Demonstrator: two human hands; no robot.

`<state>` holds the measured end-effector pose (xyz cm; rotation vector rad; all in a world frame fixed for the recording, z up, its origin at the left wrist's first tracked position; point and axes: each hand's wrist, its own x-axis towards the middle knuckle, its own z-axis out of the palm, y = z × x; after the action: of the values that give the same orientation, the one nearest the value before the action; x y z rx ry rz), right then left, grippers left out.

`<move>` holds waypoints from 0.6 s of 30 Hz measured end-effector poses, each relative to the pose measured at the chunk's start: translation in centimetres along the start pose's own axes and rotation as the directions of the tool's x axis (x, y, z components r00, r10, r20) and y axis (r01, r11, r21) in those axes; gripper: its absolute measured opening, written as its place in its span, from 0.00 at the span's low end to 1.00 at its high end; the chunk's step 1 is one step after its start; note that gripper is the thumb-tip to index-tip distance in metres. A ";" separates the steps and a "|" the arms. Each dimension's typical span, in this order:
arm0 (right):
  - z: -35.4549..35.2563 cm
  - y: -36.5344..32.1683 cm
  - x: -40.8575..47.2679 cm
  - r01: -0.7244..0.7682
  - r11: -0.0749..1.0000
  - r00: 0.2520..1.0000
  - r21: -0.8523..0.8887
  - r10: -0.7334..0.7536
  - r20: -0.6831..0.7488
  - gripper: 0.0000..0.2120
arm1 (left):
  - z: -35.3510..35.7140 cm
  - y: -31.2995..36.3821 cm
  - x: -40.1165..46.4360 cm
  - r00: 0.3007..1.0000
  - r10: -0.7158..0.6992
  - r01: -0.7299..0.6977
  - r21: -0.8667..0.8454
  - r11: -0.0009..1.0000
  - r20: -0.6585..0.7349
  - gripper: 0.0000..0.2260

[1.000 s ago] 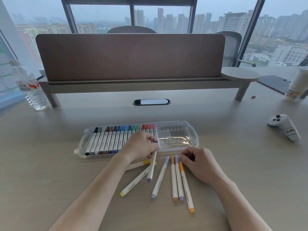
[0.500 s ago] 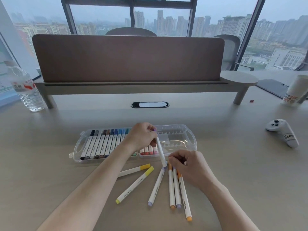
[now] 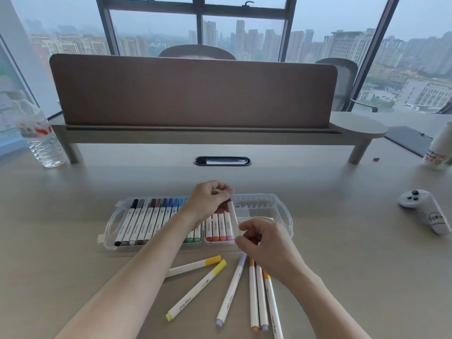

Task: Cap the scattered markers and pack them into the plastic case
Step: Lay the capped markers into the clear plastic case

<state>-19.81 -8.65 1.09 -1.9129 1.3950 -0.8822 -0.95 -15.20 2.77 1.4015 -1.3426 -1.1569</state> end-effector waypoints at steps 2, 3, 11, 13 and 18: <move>0.4 -0.2 0.6 0.002 1.000 1.000 -0.031 -0.003 -0.023 0.11 | -0.3 -0.1 0.9 1.000 -0.012 0.012 -0.019 1.000 -0.021 0.05; 0.5 -0.3 1.0 -0.009 0.999 0.999 -0.045 0.007 -0.037 0.12 | -0.4 -0.1 1.4 0.999 -0.027 0.026 -0.030 0.999 -0.019 0.05; 1.2 -0.1 3.5 0.004 0.964 1.000 -0.266 -0.006 -0.007 0.19 | -0.8 0.5 4.8 0.999 -0.045 0.043 0.185 0.982 0.008 0.03; 1.4 0.2 3.7 0.009 0.964 1.000 -0.266 -0.004 0.020 0.20 | -0.9 0.2 5.6 1.000 -0.022 0.019 0.345 0.938 0.004 0.01; 1.7 0.9 3.9 0.036 0.964 0.999 -0.265 -0.027 0.038 0.12 | -0.8 -0.3 6.3 0.999 -0.052 0.041 0.502 0.864 0.007 0.04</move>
<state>-18.11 -12.52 0.01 -2.1435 1.5296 -0.7012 -0.13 -21.50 2.23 1.7988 -1.7158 -0.8803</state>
